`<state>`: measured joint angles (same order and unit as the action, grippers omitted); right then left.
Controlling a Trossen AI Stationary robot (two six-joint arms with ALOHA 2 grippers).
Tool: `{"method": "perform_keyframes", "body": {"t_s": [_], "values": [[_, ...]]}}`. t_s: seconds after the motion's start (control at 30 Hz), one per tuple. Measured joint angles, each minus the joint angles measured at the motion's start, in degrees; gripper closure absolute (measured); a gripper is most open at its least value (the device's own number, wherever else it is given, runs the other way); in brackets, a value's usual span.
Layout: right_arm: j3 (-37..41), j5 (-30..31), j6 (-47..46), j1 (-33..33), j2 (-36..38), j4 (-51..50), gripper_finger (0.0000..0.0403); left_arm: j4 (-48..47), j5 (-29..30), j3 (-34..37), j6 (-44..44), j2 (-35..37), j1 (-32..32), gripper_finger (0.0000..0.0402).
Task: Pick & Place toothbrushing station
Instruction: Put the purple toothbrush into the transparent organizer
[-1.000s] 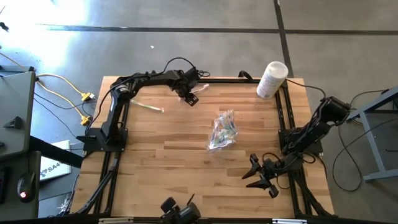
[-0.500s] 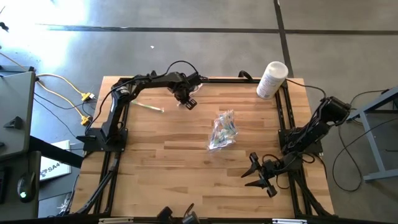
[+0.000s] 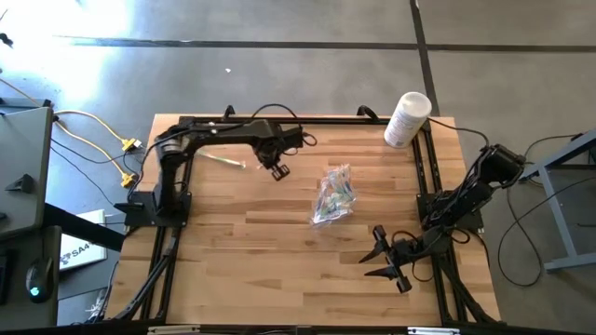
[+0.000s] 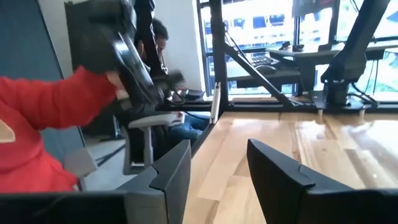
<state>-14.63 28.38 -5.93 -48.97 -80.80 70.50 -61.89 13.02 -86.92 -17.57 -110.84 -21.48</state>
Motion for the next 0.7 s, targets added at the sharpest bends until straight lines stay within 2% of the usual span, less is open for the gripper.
{"method": "perform_keyframes", "body": {"t_s": [0.1, 0.2, 0.27, 0.43, 0.6, 0.7], "values": [[0.00, 0.05, 1.93, 0.00, -0.01, 0.00, 0.0253, -5.77, 5.06, -2.03, -3.07, 4.85, 3.08, 0.0392], [0.00, 0.07, 2.64, 0.00, -0.01, 0.02, 0.0253, -7.36, 7.70, -3.11, -7.34, 10.62, 8.24, 0.0392], [0.00, 0.02, 2.55, 0.00, -0.01, 0.00, 0.0253, -8.60, 9.90, -3.12, -9.47, 14.57, 13.07, 0.0392], [0.00, 0.00, 0.12, -0.02, -0.01, -0.38, 0.0253, -10.48, 20.81, -3.12, -18.56, 21.31, 28.03, 0.0392], [0.00, -0.02, -0.54, -0.04, -0.01, 0.33, 0.0253, -2.94, 31.17, -3.14, -23.00, 23.29, 46.04, 0.0392], [0.00, -1.48, -2.76, -0.03, -0.01, 1.07, 0.0253, 10.16, 35.41, -0.75, -19.52, 22.38, 54.36, 0.0392]]}}
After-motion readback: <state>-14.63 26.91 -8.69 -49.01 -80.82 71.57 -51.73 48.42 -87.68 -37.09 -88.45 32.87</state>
